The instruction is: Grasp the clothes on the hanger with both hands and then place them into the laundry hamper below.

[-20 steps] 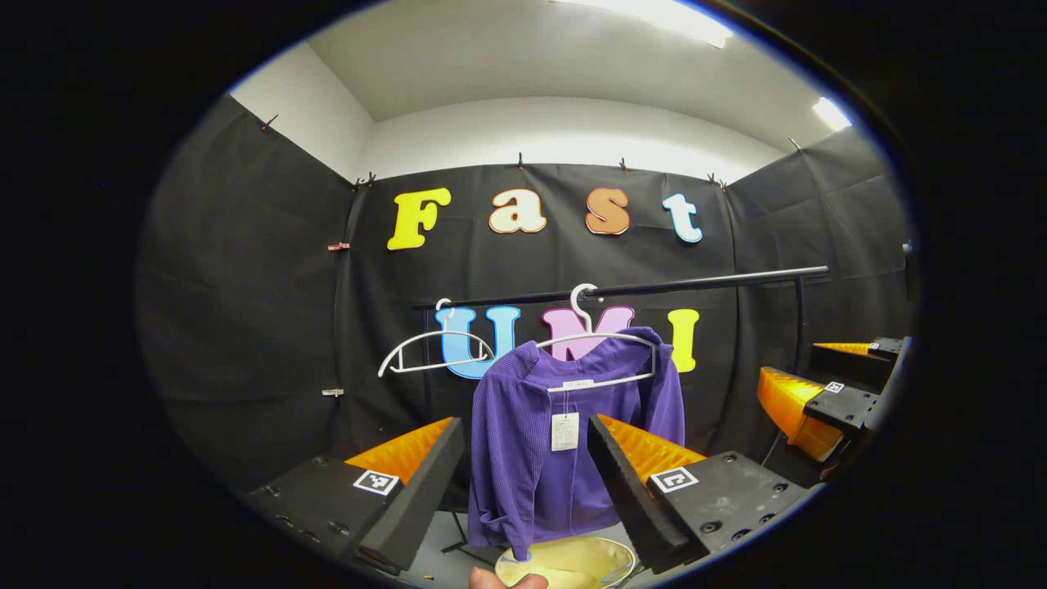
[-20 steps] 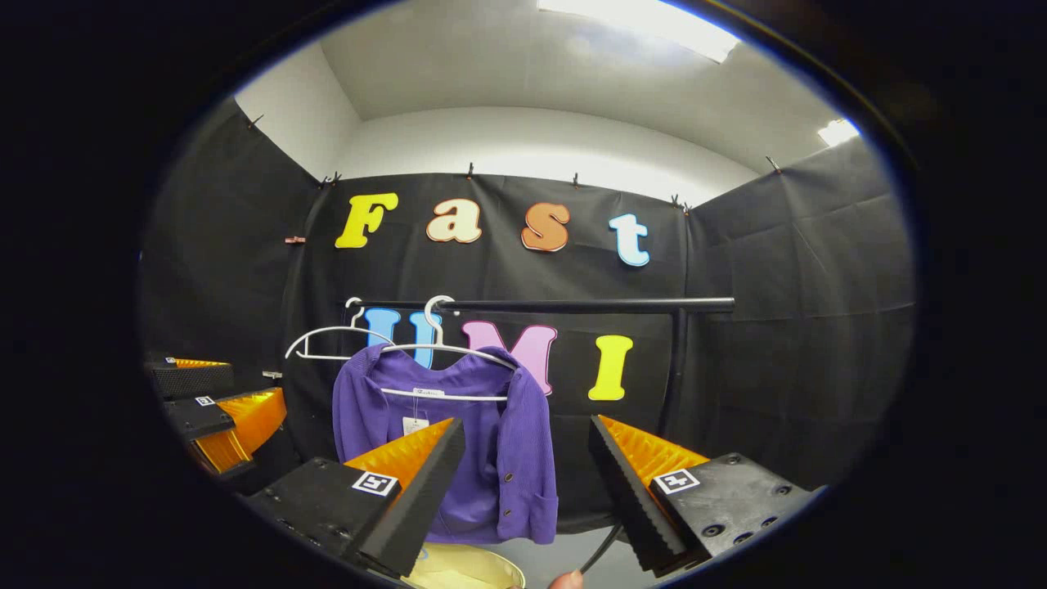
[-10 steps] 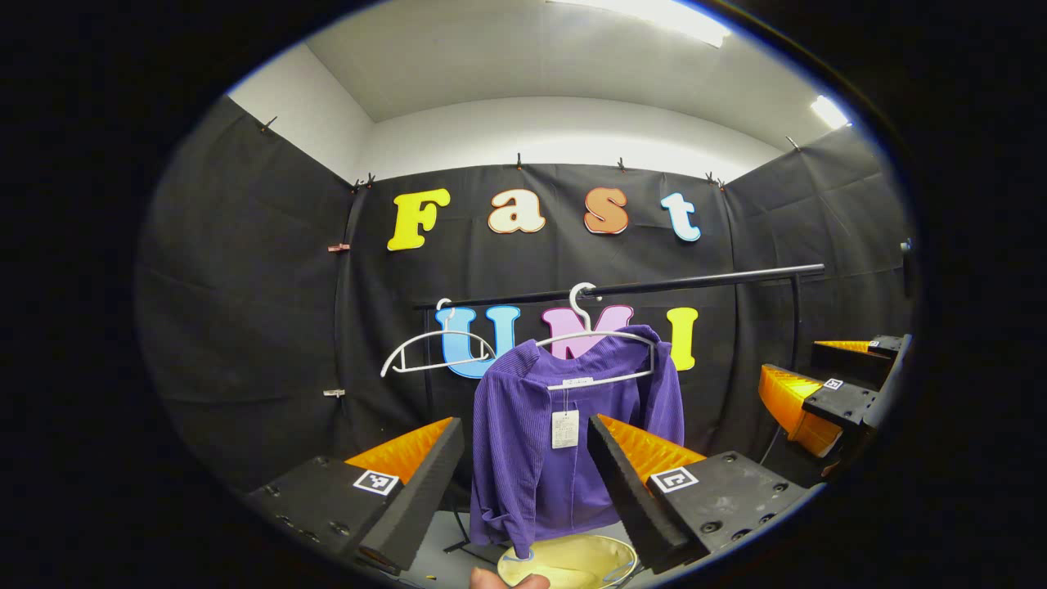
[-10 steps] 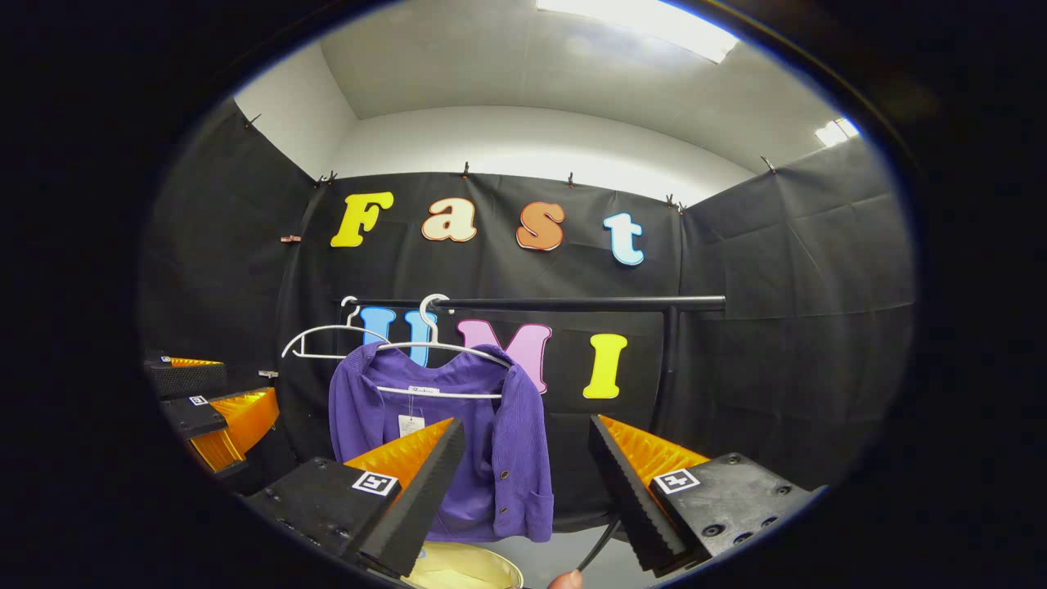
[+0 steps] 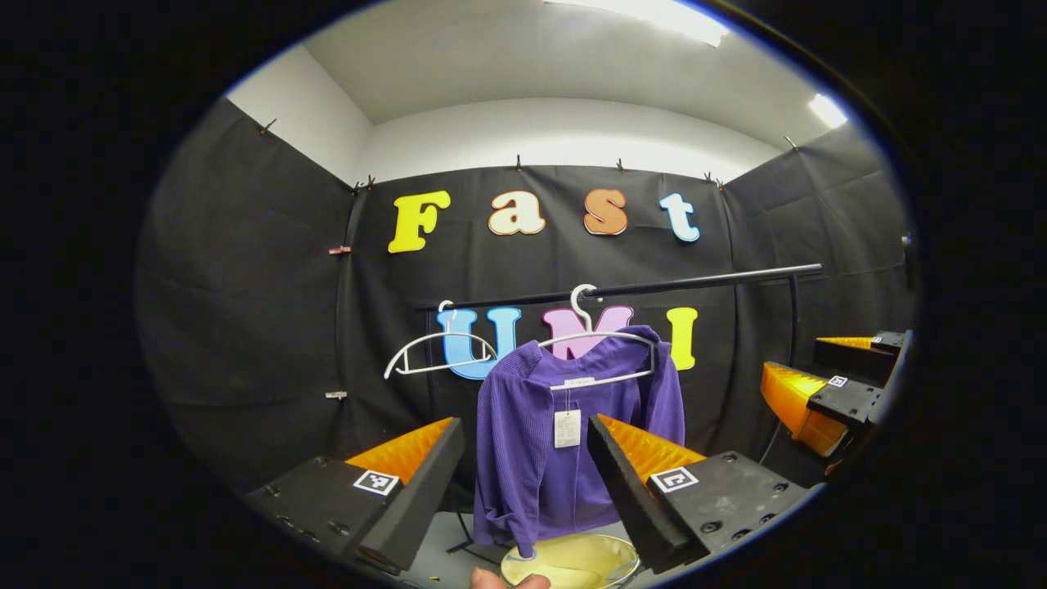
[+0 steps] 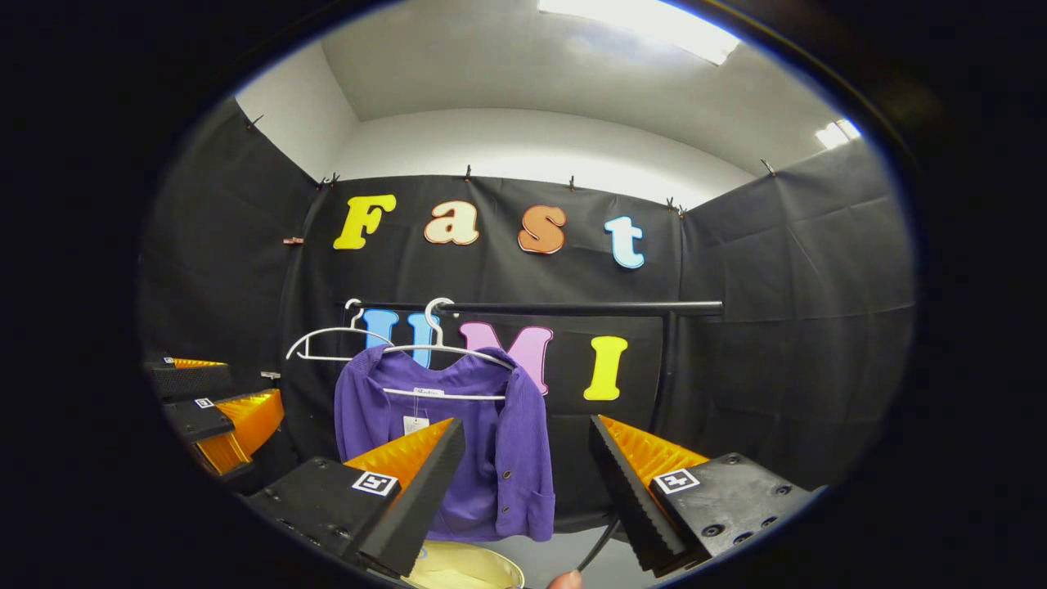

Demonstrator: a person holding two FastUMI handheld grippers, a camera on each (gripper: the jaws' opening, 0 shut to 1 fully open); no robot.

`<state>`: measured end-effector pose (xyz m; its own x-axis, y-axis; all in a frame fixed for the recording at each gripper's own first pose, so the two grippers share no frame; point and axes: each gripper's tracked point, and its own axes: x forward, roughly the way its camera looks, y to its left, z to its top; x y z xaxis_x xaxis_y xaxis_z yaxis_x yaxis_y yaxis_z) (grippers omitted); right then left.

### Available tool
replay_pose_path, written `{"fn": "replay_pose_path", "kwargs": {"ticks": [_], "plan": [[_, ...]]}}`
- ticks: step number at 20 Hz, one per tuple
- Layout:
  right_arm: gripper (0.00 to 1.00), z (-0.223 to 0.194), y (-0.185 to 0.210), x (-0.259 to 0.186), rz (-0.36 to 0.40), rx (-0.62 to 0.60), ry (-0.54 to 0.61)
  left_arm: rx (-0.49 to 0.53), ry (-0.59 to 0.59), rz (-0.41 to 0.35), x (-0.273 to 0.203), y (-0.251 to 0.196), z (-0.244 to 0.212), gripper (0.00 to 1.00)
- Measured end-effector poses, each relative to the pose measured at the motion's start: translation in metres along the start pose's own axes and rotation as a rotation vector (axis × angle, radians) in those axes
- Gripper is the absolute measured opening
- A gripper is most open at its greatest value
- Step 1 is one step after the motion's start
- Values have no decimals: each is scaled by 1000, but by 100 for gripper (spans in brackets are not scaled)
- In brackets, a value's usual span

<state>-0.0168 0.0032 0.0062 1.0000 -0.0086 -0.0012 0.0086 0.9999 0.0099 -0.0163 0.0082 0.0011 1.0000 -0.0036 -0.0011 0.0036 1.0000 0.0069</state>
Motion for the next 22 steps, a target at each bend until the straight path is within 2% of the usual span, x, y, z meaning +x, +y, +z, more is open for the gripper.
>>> {"fn": "replay_pose_path", "kwargs": {"ticks": [6, 13, 18, 22], "plan": [[99, -7, 5, 19, 18, 19, -1, -7, 22, -2, 13, -2, -11, 96], [98, -27, 17, 77, 65, 20, 14, -3, 22, 26, 55, -3, -18, 96], [98, -41, 31, 124, 132, 119, 19, 19, 25, 45, 91, -5, -26, 95], [98, -47, 34, 158, 150, 131, -9, 8, 45, 28, 129, -15, -38, 96]]}}
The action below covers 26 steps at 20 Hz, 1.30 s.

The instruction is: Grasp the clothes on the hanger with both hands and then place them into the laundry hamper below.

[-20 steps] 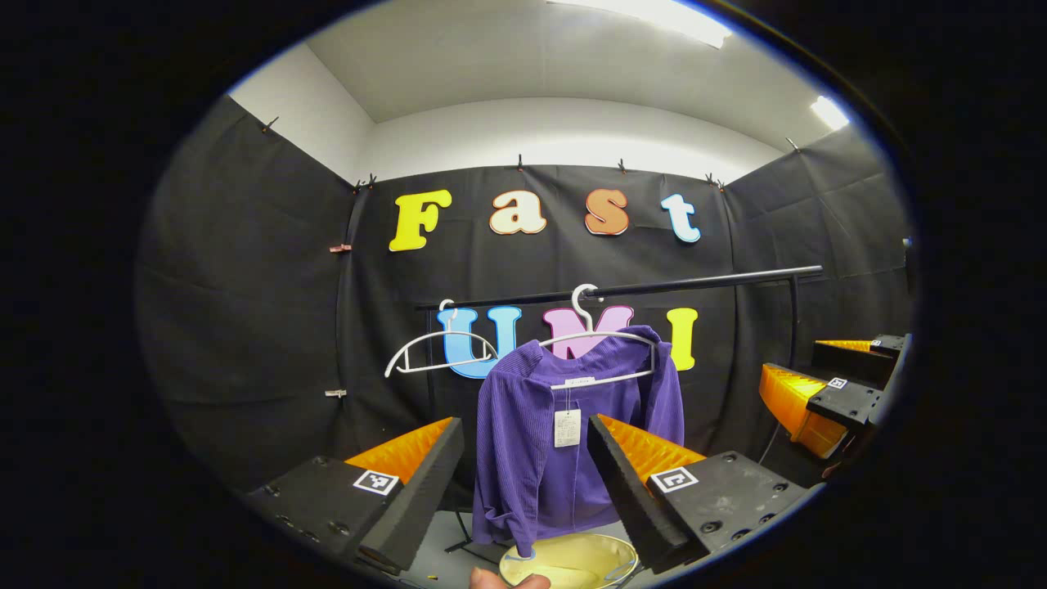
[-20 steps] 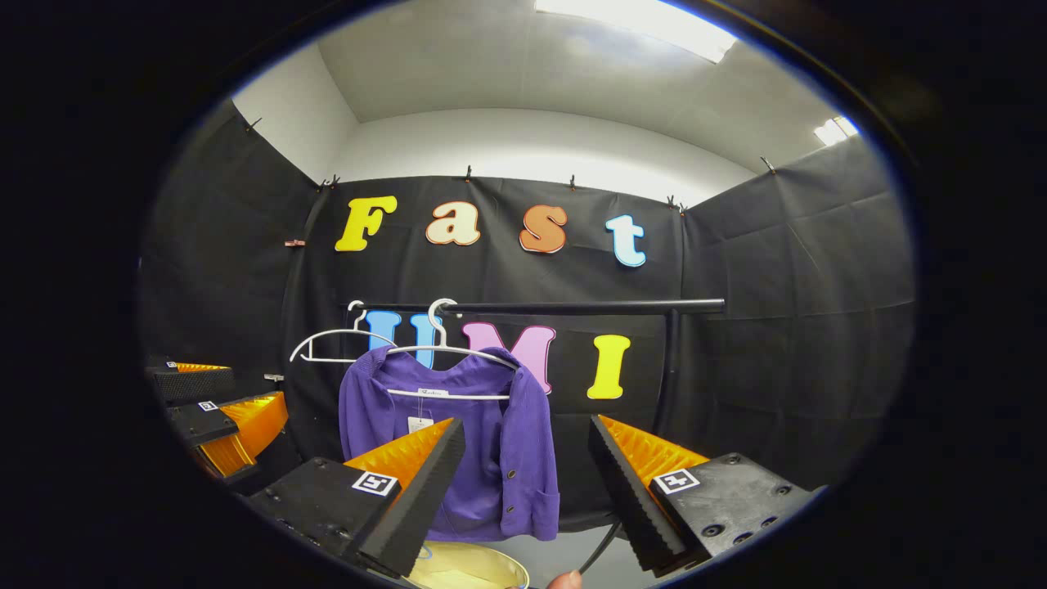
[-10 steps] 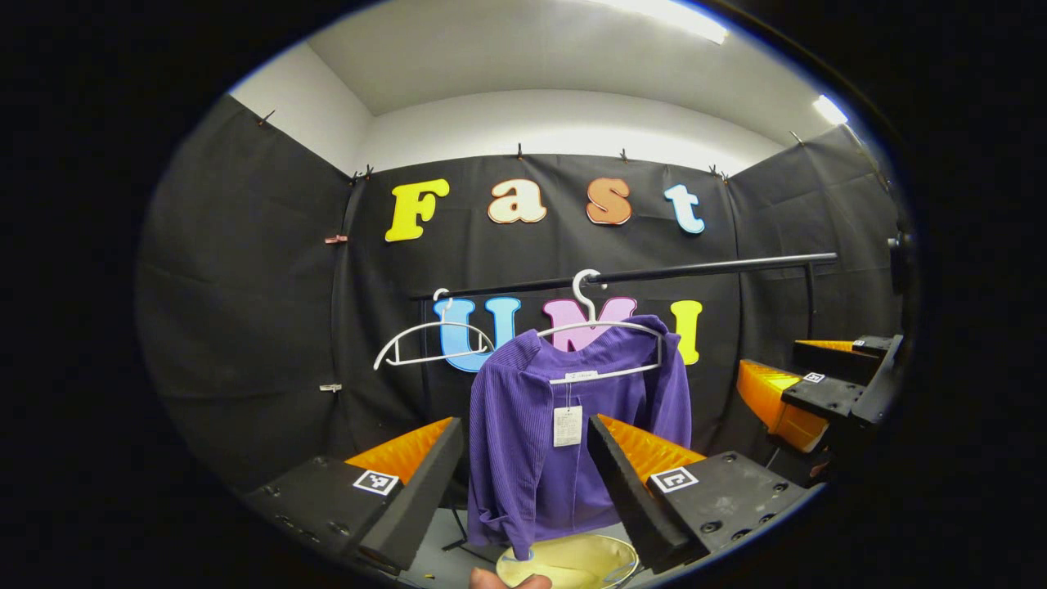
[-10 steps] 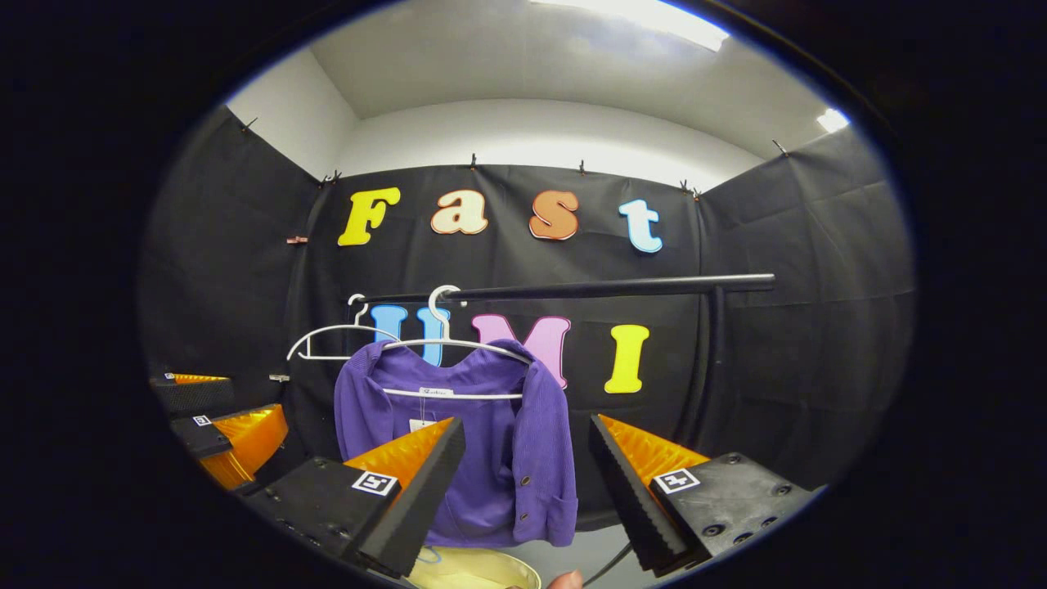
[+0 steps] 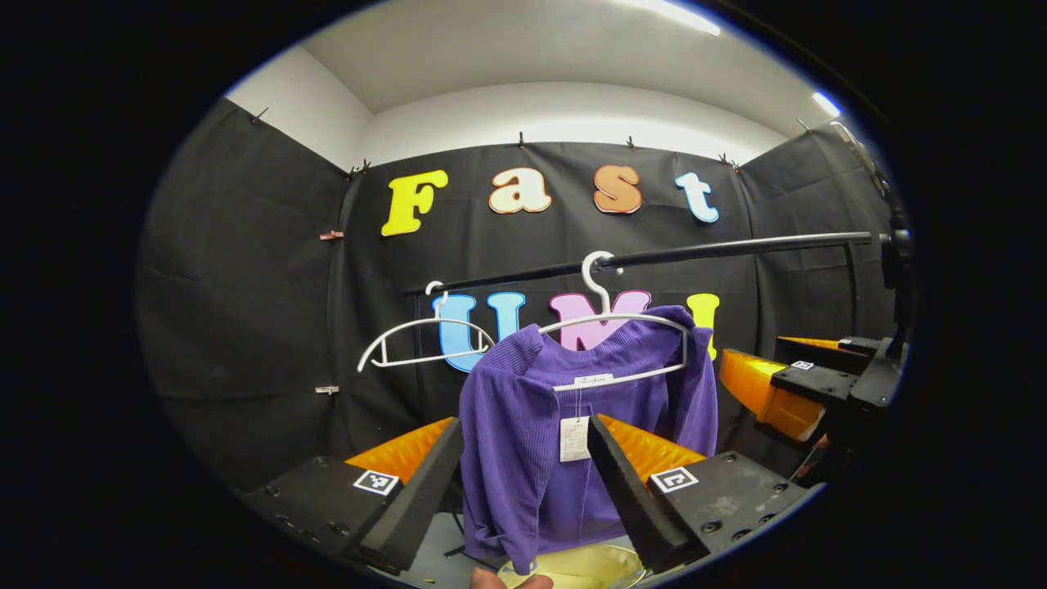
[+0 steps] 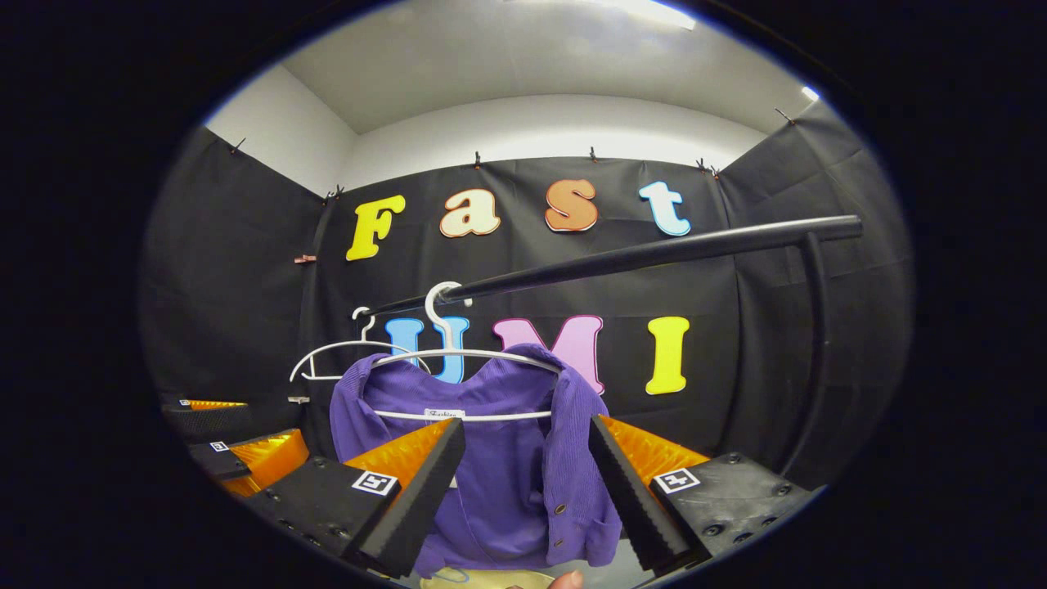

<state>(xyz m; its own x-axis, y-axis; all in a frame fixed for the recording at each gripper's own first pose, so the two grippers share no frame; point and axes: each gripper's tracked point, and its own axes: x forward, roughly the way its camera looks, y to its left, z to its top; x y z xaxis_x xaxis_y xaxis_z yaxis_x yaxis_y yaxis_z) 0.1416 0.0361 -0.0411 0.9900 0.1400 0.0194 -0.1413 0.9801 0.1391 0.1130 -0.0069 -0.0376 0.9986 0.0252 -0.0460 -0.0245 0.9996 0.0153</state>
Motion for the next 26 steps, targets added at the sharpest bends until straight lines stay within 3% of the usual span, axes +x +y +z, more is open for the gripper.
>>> {"fn": "replay_pose_path", "kwargs": {"ticks": [5, 8, 16, 18, 20, 22, 26], "plan": [[98, -5, 0, 43, 24, -20, -32, 21, 19, 4, 56, -7, -17, 96], [97, -18, -2, 67, 14, -12, -18, 45, 21, 51, 86, -5, -25, 96], [98, -61, -45, 109, -141, -75, 0, 75, -25, 172, 141, 2, -32, 95], [99, -62, -49, 121, -160, -91, -9, 84, -36, 172, 147, 4, -31, 89], [54, -63, -39, 123, -105, -121, -9, 93, -65, 189, 145, 15, -27, 51], [9, -64, -35, 123, -103, -149, 8, 65, -69, 160, 146, 14, -26, 13], [5, -56, -48, 114, -133, -218, -8, 39, -9, 172, 144, 37, -37, 8]]}}
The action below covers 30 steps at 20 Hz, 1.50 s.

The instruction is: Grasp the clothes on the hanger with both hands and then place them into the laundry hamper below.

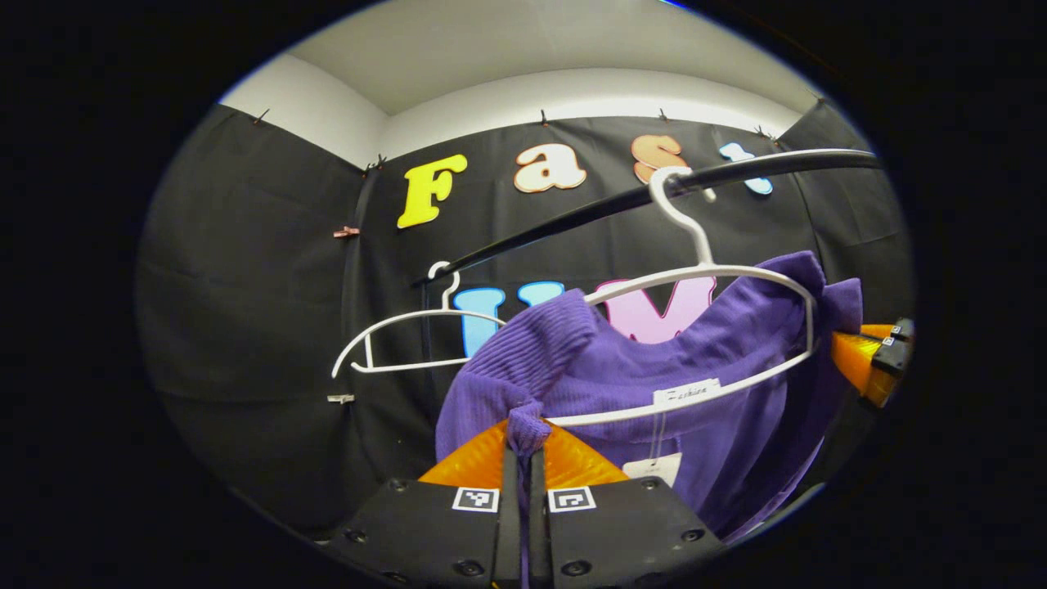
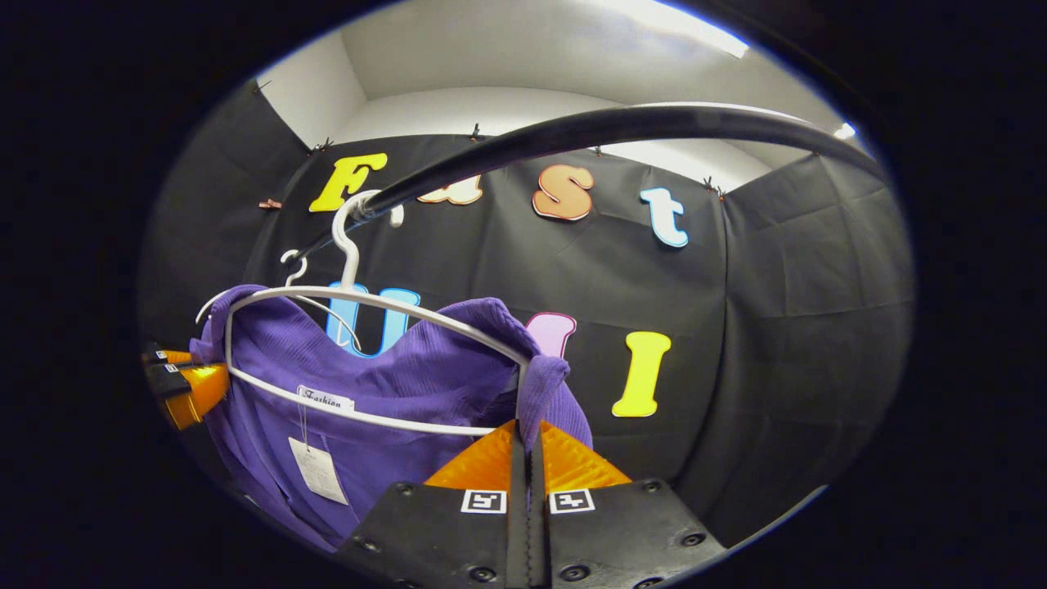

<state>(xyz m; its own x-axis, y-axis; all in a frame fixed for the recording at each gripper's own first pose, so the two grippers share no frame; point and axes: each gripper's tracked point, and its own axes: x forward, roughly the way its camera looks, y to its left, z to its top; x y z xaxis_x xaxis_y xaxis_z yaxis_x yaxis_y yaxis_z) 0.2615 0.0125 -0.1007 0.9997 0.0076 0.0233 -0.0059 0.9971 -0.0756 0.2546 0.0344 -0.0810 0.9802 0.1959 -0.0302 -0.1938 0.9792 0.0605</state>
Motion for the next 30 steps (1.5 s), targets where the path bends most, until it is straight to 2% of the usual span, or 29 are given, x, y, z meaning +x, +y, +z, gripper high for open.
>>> {"fn": "replay_pose_path", "kwargs": {"ticks": [5, 10, 14, 17, 20, 23, 30], "plan": [[4, 21, -40, 0, -119, -123, -67, 14, 35, -45, -3, 4, 5, 5], [4, 37, -79, 19, -240, -249, -125, 56, 55, -85, -9, -1, 12, 4], [4, 17, -101, 36, -328, -337, -101, 37, 72, -99, -14, 0, 16, 5], [4, -17, -112, 56, -350, -315, -35, 55, 70, -104, -15, 3, 20, 5], [5, -64, -103, 47, -321, -235, 51, 69, 96, -116, -13, 4, 11, 5], [5, -80, -69, 23, -235, -194, 70, 73, 112, -112, -8, 14, 0, 5], [4, -56, 2, -35, -58, -78, 68, 35, 146, -65, 4, 54, -6, 5]]}}
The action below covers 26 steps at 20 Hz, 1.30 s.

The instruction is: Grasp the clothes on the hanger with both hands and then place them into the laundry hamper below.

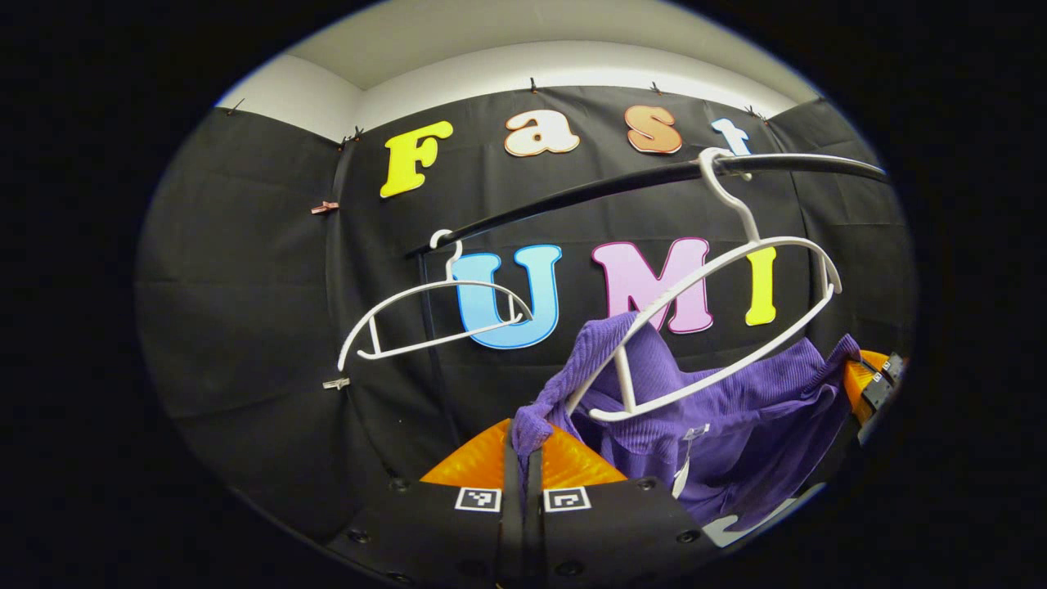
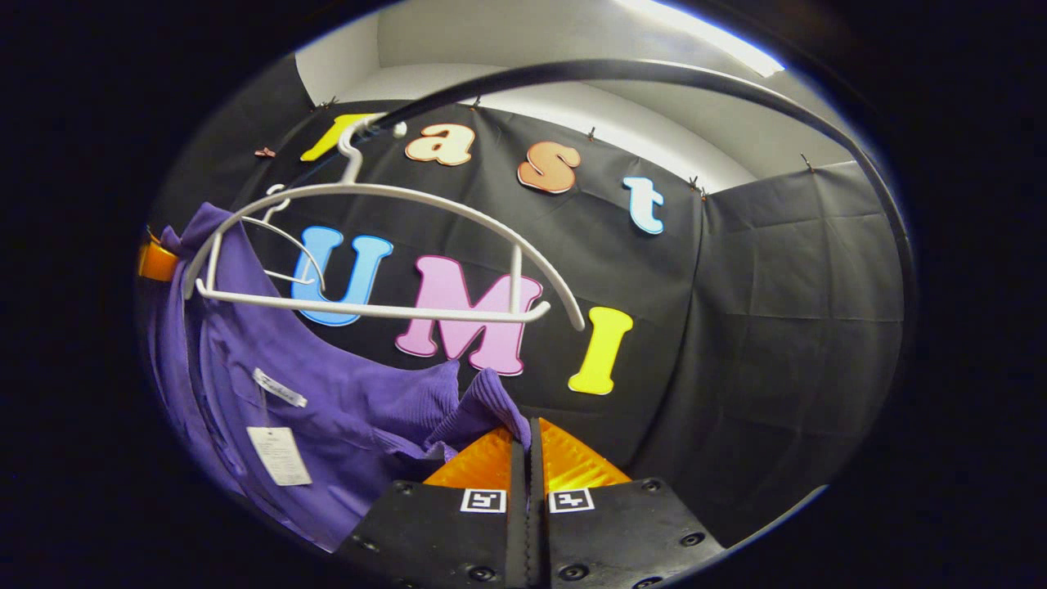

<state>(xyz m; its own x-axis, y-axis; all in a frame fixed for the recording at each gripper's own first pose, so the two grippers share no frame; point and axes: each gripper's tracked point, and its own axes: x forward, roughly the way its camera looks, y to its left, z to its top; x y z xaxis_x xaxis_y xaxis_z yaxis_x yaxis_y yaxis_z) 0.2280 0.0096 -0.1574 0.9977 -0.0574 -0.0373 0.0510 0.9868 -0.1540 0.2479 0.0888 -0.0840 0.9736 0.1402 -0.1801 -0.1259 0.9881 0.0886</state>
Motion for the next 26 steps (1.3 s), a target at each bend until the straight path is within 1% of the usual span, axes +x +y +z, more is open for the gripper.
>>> {"fn": "replay_pose_path", "kwargs": {"ticks": [2, 3, 7, 11, 13, 16, 20, 22, 23, 24, 26], "plan": [[5, 11, 10, -16, 34, 13, -14, -28, 23, 34, 1, 19, -8, 5], [4, 15, 14, -22, 53, 25, -17, -28, 31, 36, 0, 24, -14, 5], [4, 26, 41, -46, 122, 56, -7, -19, 92, -4, -17, 20, -47, 5], [4, 34, 65, -63, 181, 87, 13, -55, 146, -96, -38, -8, -71, 5], [4, 42, 79, -72, 219, 103, 18, -67, 164, -154, -48, -27, -74, 5], [5, 55, 94, -80, 267, 134, 22, -126, 180, -275, -63, -66, -67, 5], [4, 71, 101, -84, 304, 151, 5, -140, 152, -399, -76, -106, -45, 5], [4, 64, 101, -84, 309, 151, 21, -136, 152, -418, -77, -114, -49, 5], [1, 55, 103, -84, 322, 163, 41, -136, 166, -419, -76, -116, -57, 5], [4, 43, 110, -85, 345, 182, 68, -142, 184, -420, -75, -118, -69, 5], [5, 14, 114, -86, 368, 207, 129, -148, 228, -427, -73, -124, -95, 5]]}}
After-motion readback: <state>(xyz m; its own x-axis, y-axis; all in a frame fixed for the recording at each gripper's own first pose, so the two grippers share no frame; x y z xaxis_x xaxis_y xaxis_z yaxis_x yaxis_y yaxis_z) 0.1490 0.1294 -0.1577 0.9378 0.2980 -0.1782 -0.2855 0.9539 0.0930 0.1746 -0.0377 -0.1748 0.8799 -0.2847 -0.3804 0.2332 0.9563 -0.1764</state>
